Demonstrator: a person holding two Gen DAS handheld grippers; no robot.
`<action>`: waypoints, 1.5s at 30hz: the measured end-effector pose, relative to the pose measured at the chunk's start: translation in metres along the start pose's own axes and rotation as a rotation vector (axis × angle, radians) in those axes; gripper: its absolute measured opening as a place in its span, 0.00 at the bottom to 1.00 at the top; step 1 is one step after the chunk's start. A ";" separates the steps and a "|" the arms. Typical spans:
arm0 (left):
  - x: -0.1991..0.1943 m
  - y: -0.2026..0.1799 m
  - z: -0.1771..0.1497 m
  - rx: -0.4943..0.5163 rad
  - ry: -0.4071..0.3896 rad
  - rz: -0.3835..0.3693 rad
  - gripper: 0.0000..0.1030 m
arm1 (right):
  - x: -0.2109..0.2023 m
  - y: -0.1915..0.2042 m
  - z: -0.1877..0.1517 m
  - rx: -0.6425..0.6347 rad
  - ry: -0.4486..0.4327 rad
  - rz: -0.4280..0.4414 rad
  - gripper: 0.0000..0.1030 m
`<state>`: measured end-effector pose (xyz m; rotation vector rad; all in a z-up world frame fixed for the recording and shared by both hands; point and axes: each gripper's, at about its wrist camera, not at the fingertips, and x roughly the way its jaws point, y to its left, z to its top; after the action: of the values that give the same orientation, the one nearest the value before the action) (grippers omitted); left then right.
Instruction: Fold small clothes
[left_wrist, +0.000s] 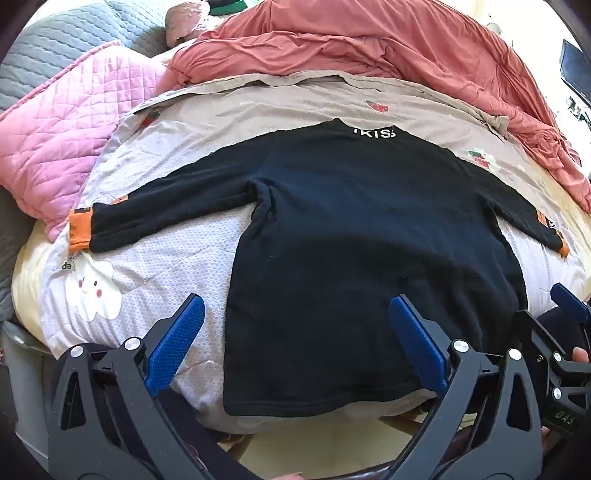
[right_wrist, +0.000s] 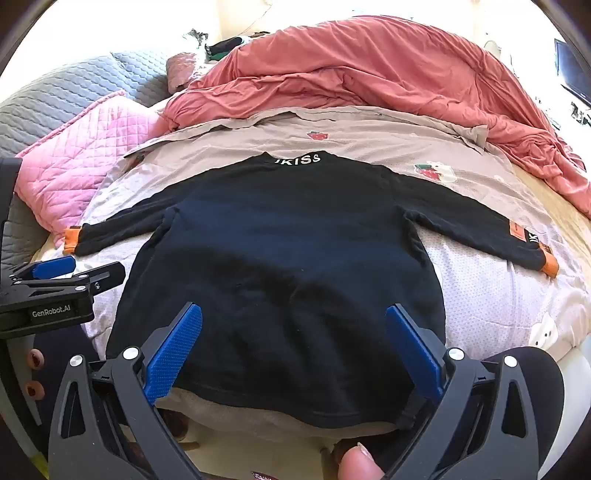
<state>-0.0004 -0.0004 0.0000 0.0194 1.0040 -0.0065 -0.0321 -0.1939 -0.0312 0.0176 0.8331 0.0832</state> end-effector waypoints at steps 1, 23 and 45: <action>0.000 0.001 0.000 -0.012 0.006 -0.016 0.92 | 0.000 0.000 0.000 -0.002 -0.001 0.001 0.96; -0.006 0.001 0.002 -0.013 -0.007 -0.019 0.92 | -0.013 0.004 0.002 -0.029 -0.028 -0.046 0.96; -0.005 -0.003 0.001 -0.006 -0.004 -0.019 0.92 | -0.012 -0.002 0.003 -0.010 -0.018 -0.061 0.96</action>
<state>-0.0028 -0.0031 0.0050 0.0041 1.0000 -0.0207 -0.0380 -0.1963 -0.0201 -0.0168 0.8147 0.0298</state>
